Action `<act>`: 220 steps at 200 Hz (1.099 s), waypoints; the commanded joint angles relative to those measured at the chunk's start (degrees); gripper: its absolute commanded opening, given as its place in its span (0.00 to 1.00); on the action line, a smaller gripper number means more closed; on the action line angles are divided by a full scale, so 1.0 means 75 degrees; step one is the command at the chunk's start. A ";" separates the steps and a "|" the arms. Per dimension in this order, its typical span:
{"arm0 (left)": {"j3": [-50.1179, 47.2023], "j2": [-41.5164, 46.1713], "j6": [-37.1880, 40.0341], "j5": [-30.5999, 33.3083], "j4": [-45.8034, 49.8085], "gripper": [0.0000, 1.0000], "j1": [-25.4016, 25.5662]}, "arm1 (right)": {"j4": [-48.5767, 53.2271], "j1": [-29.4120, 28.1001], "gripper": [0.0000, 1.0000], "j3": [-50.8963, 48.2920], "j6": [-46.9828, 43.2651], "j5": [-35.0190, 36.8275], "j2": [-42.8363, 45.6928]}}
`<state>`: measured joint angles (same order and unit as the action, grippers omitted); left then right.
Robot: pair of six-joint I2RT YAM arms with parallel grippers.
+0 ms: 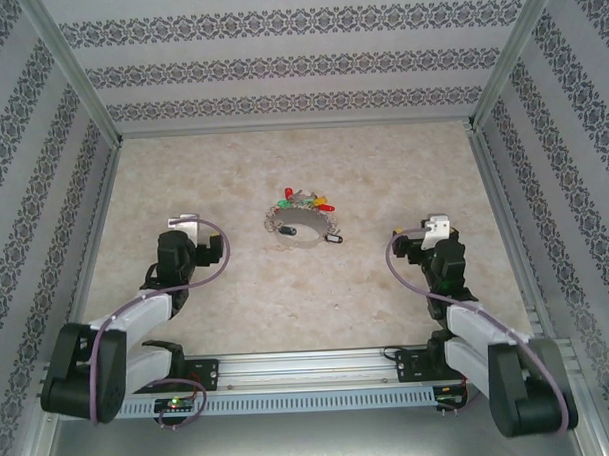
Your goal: Put the keys on the keyring
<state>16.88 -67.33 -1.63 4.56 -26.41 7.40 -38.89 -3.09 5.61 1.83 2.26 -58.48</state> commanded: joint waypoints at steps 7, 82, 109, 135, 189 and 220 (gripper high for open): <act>0.0203 -0.0756 0.0217 0.0002 -0.1738 1.00 -0.0043 | -0.2070 0.0142 0.98 0.0535 0.0119 -0.0233 -0.1386; 0.0554 -0.2926 0.0503 -0.0708 -0.3520 0.99 -0.0763 | -0.2523 0.0444 0.98 0.1591 0.0158 -0.0121 -0.3661; 0.0732 -0.3031 0.0397 -0.0699 -0.3348 0.99 -0.0858 | -0.2257 0.0416 0.98 0.1816 0.0316 0.0388 -0.3781; 0.0912 -0.2954 0.0252 -0.0605 -0.2808 0.99 -0.0904 | -0.1821 0.0262 0.98 0.2120 0.0046 0.0291 -0.3768; 0.0898 -0.2964 0.0258 -0.0596 -0.2835 0.99 -0.0904 | -0.1652 0.0248 0.98 0.2205 -0.0026 0.0076 -0.3756; 0.0901 -0.2964 0.0252 -0.0596 -0.2832 0.99 -0.0910 | -0.1541 0.0307 0.98 0.2277 0.0003 -0.0030 -0.3781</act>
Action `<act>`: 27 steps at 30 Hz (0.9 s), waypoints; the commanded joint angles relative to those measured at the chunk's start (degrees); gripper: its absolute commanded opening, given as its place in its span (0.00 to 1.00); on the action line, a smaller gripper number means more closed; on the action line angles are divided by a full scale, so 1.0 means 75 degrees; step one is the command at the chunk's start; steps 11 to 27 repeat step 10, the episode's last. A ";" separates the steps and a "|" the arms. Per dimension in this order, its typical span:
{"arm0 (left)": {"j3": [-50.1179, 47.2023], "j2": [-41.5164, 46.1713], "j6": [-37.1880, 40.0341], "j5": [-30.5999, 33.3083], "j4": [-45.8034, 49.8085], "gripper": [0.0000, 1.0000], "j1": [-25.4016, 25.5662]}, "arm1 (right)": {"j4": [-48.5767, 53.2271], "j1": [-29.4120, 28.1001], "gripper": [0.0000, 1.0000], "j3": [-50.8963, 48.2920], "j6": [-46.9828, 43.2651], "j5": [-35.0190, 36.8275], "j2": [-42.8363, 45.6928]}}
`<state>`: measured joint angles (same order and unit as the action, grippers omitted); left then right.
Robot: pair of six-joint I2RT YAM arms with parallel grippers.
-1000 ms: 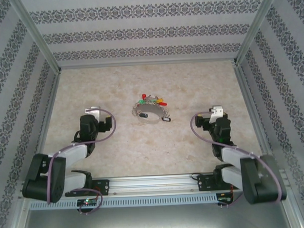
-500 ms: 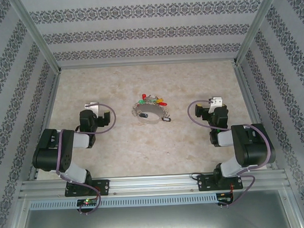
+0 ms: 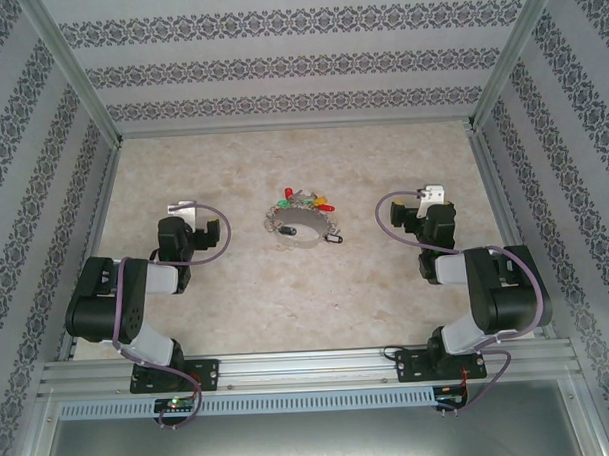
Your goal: Put the keys on the keyring
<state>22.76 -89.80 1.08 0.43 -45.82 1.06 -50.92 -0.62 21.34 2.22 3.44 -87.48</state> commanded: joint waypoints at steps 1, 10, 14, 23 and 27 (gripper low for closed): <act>0.0117 0.0032 -0.0103 -0.0045 -0.0249 1.00 -0.0062 | 0.0068 -0.0022 0.98 0.0184 -0.0050 -0.0188 0.0086; 0.0110 0.0042 -0.0109 -0.0048 -0.0244 0.99 -0.0059 | -0.0055 -0.0092 0.98 0.0094 -0.0134 -0.0122 0.0126; 0.0110 0.0042 -0.0109 -0.0048 -0.0244 0.99 -0.0059 | -0.0055 -0.0092 0.98 0.0094 -0.0134 -0.0122 0.0126; 0.0110 0.0042 -0.0109 -0.0048 -0.0244 0.99 -0.0059 | -0.0055 -0.0092 0.98 0.0094 -0.0134 -0.0122 0.0126; 0.0110 0.0042 -0.0109 -0.0048 -0.0244 0.99 -0.0059 | -0.0055 -0.0092 0.98 0.0094 -0.0134 -0.0122 0.0126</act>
